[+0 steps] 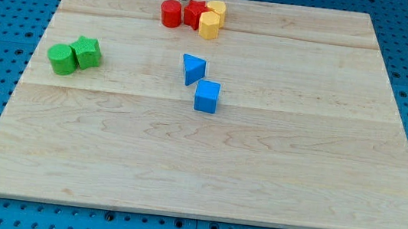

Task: Move your arm to the top center

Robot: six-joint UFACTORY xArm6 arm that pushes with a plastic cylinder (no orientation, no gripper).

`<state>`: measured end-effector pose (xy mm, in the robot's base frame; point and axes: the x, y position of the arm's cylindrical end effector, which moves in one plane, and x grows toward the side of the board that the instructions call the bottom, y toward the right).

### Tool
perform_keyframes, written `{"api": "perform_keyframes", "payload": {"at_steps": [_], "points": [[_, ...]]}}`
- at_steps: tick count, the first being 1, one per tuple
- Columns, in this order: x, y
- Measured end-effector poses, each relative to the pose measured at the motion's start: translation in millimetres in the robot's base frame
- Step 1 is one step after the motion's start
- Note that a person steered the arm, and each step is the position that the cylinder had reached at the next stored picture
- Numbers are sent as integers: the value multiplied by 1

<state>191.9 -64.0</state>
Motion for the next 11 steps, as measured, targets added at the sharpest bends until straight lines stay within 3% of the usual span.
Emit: {"api": "perform_keyframes", "payload": {"at_steps": [11], "points": [[0,8]]}}
